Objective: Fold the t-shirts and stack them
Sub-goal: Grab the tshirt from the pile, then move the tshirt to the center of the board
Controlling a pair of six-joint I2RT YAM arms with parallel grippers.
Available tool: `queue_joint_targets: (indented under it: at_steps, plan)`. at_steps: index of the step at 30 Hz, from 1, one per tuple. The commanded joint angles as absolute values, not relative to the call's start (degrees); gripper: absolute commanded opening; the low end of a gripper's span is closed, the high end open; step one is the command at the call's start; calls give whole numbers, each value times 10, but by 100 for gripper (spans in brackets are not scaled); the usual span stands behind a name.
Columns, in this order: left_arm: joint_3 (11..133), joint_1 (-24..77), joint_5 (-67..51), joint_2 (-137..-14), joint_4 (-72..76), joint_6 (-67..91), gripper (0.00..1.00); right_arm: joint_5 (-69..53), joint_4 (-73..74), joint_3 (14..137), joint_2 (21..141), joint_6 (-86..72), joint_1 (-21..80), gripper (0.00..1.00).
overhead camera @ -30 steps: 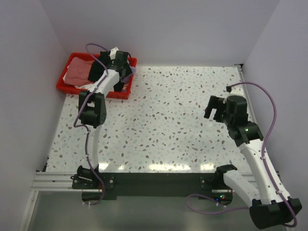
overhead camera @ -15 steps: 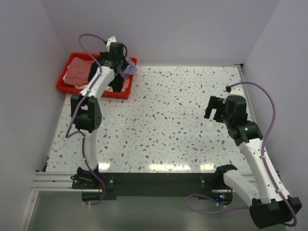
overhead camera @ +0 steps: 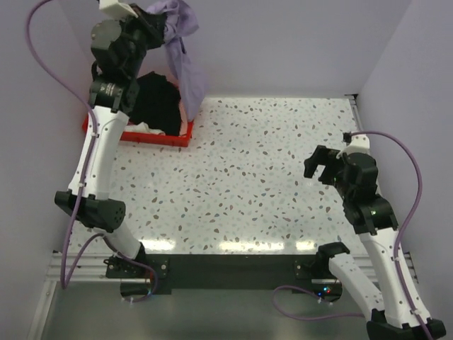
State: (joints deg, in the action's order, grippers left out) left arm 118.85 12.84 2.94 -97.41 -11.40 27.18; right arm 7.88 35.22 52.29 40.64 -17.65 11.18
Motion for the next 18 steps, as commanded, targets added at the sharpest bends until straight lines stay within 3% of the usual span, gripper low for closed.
queue_joint_targets:
  at_steps: [1, 7, 14, 18]
  plan:
    - [1265, 129, -56, -945, -22, 263, 0, 63, 319, 507, 375, -186, 110, 99]
    - [1268, 159, -245, -926, 44, 317, 0, 62, 283, 498, 342, -194, 110, 99]
    - [1221, 324, -292, -914, 66, 264, 0, 105, 279, 497, 330, -213, 111, 99]
    - [1222, 380, -299, -935, 59, 258, 0, 198, 315, 504, 337, -243, 110, 99]
